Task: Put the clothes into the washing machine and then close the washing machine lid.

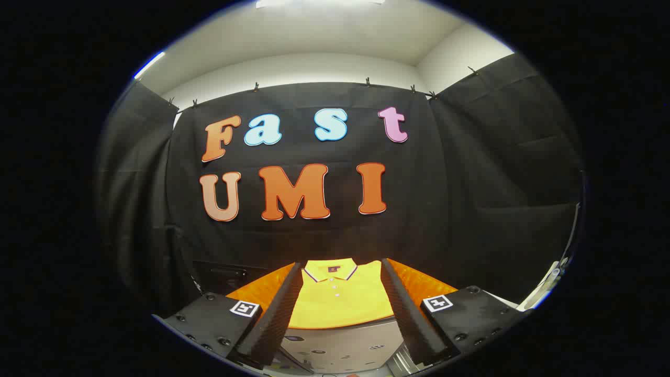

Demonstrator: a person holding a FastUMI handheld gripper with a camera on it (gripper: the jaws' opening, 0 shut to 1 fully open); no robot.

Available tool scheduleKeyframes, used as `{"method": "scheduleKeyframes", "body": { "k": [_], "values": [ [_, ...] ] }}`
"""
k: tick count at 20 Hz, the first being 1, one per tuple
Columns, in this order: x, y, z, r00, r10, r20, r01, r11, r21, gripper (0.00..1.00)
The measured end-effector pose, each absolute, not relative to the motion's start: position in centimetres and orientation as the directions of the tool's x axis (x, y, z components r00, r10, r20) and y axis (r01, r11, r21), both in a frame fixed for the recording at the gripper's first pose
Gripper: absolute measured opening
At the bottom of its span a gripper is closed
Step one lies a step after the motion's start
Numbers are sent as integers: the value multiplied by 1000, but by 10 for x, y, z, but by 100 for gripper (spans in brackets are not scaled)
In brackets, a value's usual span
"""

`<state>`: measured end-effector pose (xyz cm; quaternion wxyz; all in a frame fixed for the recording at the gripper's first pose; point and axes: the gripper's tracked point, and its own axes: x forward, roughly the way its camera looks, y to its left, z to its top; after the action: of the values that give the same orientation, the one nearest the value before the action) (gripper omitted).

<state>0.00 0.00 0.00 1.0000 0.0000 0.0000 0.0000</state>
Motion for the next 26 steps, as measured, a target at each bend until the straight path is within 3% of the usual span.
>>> {"method": "scheduleKeyframes", "body": {
  "k": [17,26],
  "values": [
    [21,6,-8,1000,20,-22,-20,1000,8,98],
    [137,9,-67,985,43,-169,-49,998,-32,98]
  ]
}}
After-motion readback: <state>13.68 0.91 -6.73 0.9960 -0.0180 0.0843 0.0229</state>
